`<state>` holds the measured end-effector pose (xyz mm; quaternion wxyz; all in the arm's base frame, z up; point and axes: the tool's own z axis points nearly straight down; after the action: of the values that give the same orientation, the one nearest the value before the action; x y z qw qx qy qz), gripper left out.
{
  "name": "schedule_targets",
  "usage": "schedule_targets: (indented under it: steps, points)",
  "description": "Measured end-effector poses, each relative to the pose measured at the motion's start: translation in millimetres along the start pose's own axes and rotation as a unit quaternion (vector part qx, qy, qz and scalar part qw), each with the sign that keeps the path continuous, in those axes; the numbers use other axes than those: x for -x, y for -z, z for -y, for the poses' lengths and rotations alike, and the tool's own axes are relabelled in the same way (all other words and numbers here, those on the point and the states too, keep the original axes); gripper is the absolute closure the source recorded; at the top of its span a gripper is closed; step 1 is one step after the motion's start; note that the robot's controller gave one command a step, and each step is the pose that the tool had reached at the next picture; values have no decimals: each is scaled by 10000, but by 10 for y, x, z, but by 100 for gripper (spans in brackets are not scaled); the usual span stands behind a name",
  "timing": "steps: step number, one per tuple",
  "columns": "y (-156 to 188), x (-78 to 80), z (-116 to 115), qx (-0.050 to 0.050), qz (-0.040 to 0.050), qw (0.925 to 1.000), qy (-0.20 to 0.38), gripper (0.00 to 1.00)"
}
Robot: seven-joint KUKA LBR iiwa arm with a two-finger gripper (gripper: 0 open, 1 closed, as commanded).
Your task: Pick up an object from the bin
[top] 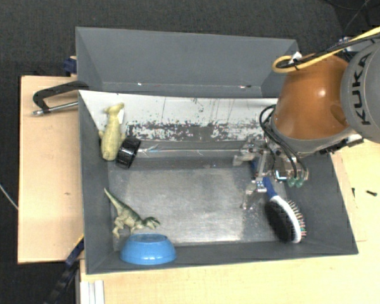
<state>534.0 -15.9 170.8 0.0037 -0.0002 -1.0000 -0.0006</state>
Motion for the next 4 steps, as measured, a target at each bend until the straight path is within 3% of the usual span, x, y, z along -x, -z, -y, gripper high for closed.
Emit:
schedule_targets:
  steps: [1, 2, 3, 4]
  points:
    - [845, -268, 568, -6, 92, 9922, -1243, 0]
    - [-353, -389, 1092, 0, -1, 9879, -1552, 0]
    - [-1022, -328, 1156, 14, 36, 9843, -1763, 0]
    - [-986, -312, 1159, 10, 67, 9841, -1773, 100]
